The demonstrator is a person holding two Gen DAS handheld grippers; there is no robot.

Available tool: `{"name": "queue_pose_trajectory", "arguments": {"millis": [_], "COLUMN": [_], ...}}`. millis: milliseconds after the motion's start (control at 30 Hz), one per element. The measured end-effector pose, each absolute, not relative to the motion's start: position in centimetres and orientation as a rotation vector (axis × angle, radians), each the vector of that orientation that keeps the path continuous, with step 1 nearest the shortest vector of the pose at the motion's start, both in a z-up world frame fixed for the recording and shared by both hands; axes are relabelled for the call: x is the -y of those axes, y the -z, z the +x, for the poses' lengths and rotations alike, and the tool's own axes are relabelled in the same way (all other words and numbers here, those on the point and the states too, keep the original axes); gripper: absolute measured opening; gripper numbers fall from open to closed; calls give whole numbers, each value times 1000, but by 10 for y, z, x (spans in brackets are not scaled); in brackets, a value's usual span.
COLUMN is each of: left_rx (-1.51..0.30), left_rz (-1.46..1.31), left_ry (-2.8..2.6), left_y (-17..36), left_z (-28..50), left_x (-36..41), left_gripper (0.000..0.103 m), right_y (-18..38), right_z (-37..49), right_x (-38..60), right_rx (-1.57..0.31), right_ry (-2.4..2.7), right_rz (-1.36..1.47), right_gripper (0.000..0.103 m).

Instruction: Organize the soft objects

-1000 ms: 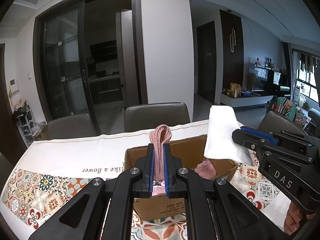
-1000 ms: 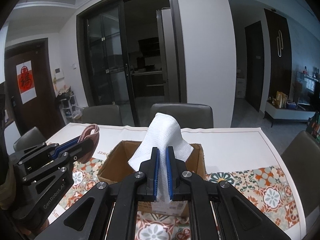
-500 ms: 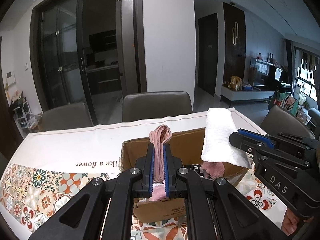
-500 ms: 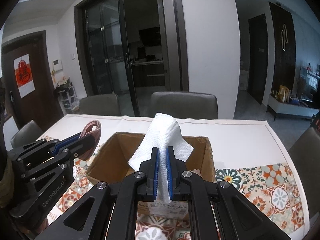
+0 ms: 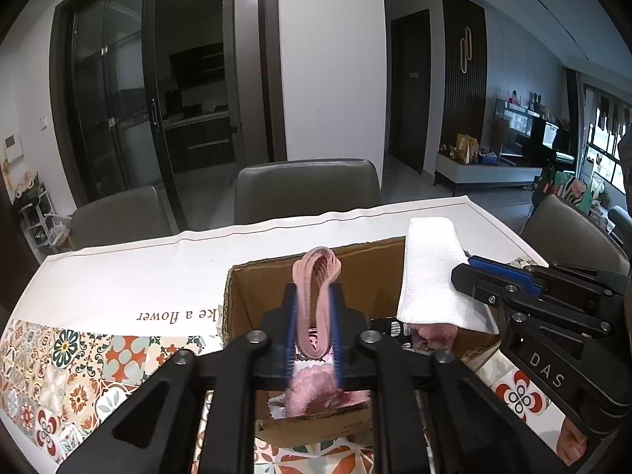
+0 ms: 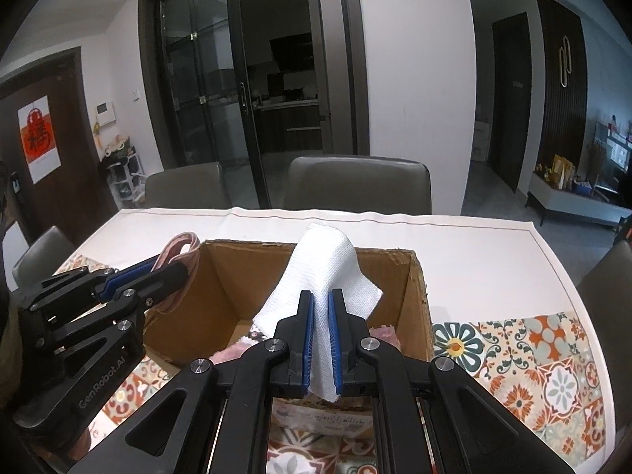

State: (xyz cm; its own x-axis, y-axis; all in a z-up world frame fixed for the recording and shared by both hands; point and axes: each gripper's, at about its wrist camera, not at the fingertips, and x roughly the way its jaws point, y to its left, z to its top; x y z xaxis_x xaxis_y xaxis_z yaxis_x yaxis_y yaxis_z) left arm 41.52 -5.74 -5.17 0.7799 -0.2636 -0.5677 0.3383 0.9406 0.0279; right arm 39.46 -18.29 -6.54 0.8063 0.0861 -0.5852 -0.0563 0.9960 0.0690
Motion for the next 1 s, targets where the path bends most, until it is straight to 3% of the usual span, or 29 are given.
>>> {"name": "queue_pose_trajectory", "arguments": {"millis": [33, 200, 400, 1000], "left_rx": [-598, -607, -608, -584], "left_rz": [127, 129, 132, 84], "left_ry": [329, 324, 321, 249], "left_y": [53, 55, 55, 27], "left_z": [416, 418, 417, 373], "left_x": [58, 58, 57, 33], "left_gripper": [30, 32, 49, 64], "right_y": [66, 69, 71, 49], "right_z": [396, 401, 402, 362], "right_x": [183, 185, 185, 181], "right_rx": [-632, -652, -664, -620], "right_ry": [-77, -78, -67, -30], "right_rz": [49, 53, 55, 82], "right_gripper": [10, 24, 26, 35]}}
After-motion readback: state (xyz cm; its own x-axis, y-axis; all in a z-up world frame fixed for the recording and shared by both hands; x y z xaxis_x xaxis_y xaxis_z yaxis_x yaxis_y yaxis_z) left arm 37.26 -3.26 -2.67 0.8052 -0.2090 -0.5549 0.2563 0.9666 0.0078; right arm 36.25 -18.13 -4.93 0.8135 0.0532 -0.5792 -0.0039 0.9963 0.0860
